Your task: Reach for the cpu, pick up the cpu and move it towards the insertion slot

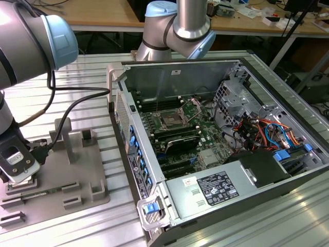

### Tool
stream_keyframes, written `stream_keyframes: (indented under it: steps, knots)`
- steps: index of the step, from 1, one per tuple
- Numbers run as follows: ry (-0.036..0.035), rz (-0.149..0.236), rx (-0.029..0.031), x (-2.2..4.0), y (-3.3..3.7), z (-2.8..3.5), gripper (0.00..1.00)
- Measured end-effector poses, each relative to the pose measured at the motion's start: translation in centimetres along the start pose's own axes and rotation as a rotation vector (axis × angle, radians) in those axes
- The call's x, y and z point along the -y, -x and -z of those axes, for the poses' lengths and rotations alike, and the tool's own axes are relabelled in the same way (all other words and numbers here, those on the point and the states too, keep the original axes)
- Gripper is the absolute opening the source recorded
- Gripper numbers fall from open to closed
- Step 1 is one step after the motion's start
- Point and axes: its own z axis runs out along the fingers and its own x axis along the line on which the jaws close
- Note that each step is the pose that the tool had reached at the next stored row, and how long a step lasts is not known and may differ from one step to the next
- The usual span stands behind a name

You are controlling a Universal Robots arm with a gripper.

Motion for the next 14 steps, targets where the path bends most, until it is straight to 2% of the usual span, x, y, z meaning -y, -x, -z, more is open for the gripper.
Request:
stream_keyframes:
  steps: [14]
  knots:
    - [-0.0001,0.0,-0.0004,0.0,0.01,0.25,0.55]
